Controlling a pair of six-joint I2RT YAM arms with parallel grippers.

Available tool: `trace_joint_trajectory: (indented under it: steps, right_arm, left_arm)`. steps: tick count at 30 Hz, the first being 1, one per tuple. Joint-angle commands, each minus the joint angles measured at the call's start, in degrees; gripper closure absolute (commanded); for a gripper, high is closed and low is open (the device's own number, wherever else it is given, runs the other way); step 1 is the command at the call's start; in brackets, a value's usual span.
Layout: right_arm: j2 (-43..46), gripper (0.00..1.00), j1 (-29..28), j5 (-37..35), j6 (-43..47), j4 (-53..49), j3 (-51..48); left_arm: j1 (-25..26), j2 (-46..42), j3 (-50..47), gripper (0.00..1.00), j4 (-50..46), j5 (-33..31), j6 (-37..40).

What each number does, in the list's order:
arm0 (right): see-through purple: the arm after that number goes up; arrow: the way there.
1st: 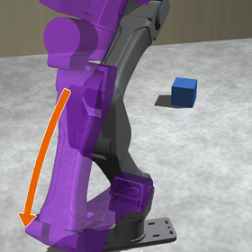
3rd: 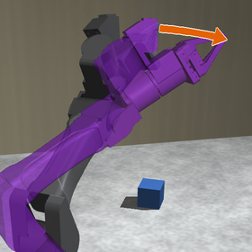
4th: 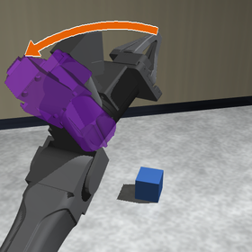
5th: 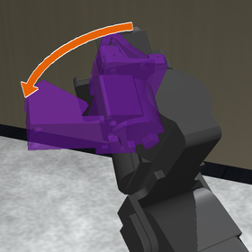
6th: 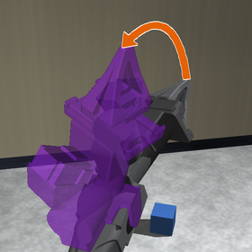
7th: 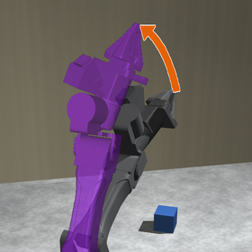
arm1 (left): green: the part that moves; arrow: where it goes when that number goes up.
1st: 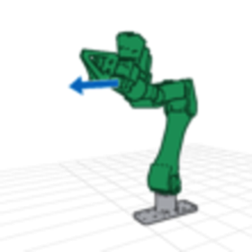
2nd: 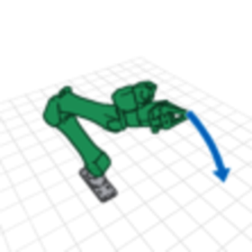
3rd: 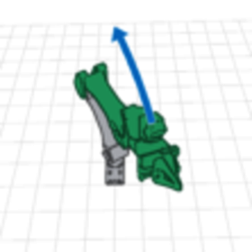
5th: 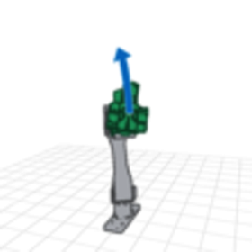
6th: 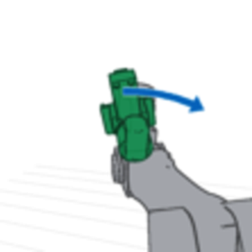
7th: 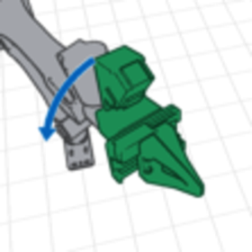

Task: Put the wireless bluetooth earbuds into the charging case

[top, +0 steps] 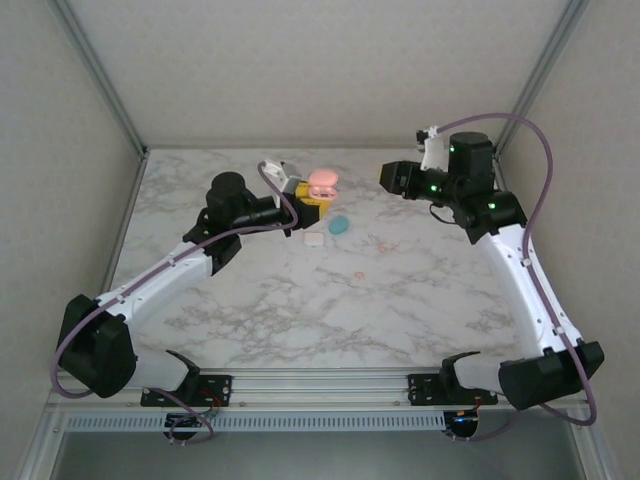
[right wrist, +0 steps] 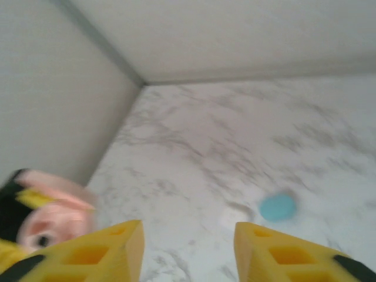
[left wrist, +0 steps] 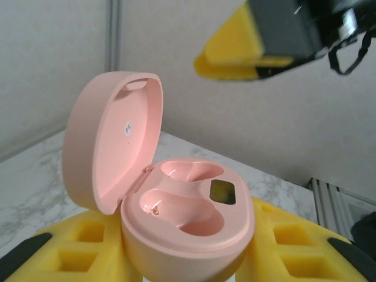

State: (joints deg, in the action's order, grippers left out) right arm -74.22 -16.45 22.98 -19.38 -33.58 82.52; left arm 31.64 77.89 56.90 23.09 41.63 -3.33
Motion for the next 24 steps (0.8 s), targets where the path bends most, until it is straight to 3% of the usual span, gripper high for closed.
trace_joint_trajectory:
  steps: [1,4,9,18,24]
  right_arm:
    - [-5.3,0.61,0.7,-6.5,-2.5,-11.5,-3.8]
    - [-10.6,0.68,0.4,-4.0,-3.2,-12.5,-7.5]
    - [-18.8,0.63,-0.1,-7.3,-3.1,-11.4,-10.8]
    - [-34.9,0.61,0.0,-16.0,-0.3,-12.9,-1.3]
    - [-42.5,0.59,-0.2,-13.7,1.7,-14.0,6.1]
  left_arm:
    - [-0.7,-2.5,-1.8,0.86,3.8,-3.1,-2.2]
    - [-0.9,-4.1,-2.8,0.86,3.8,-4.5,-1.9]
    - [-0.9,-5.9,-1.8,0.86,0.5,-4.8,-0.1]
    - [-0.9,-7.5,-0.7,0.85,-3.2,-4.9,1.6]
    - [-0.9,-7.3,0.2,0.86,-5.2,-4.4,2.4]
